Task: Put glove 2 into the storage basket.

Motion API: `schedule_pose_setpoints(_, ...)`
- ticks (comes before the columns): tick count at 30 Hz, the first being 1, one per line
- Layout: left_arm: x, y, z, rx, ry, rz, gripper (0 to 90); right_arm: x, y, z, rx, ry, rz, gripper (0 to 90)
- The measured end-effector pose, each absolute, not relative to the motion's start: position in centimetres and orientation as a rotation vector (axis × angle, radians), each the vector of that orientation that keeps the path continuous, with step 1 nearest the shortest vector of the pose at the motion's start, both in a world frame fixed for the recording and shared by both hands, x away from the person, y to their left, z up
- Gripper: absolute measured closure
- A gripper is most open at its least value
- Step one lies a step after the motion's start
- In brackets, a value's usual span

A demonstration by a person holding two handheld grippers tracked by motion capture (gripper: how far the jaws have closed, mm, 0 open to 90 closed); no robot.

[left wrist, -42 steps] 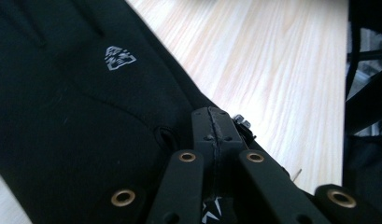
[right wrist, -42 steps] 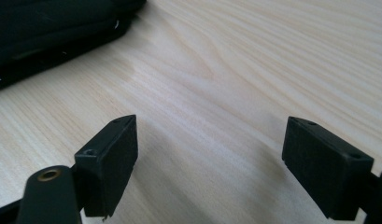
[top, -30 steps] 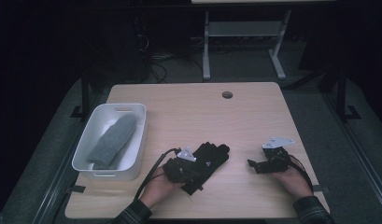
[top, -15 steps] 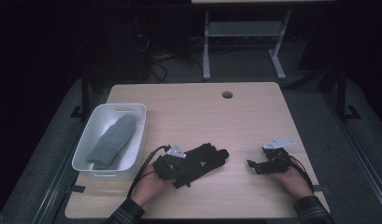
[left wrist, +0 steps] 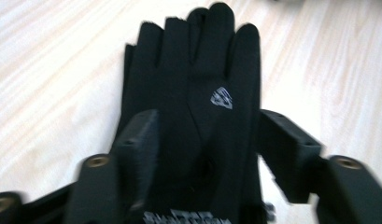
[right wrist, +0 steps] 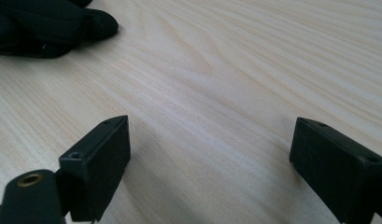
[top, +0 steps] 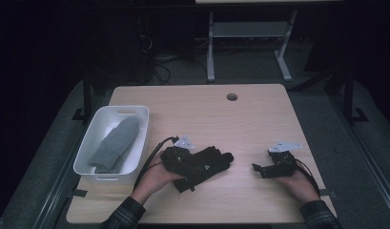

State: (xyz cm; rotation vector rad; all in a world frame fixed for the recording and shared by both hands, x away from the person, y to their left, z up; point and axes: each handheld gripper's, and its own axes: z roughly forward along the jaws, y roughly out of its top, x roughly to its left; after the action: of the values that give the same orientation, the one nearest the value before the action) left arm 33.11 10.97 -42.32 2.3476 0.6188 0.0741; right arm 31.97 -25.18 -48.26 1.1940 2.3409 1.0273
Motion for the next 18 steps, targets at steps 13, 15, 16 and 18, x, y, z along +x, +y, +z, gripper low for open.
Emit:
schedule_pose_setpoints(13,34.8,9.7,-44.1,2.395,0.582,0.117,17.5,32.0,-25.2,-48.2,1.199,2.342,1.027,12.1)
schedule_pose_setpoints(15,34.8,9.5,-44.5,2.416,0.581,0.126,17.0,32.0,-25.2,-48.2,1.199,2.342,1.027,12.1)
schedule_pose_setpoints(16,34.8,9.3,-44.7,2.429,0.578,0.127,17.0,32.0,-25.2,-48.2,1.196,2.342,1.026,12.2)
schedule_pose_setpoints(18,34.8,9.1,-45.2,2.43,0.588,0.121,16.9,32.0,-25.2,-48.2,1.195,2.342,1.026,12.2)
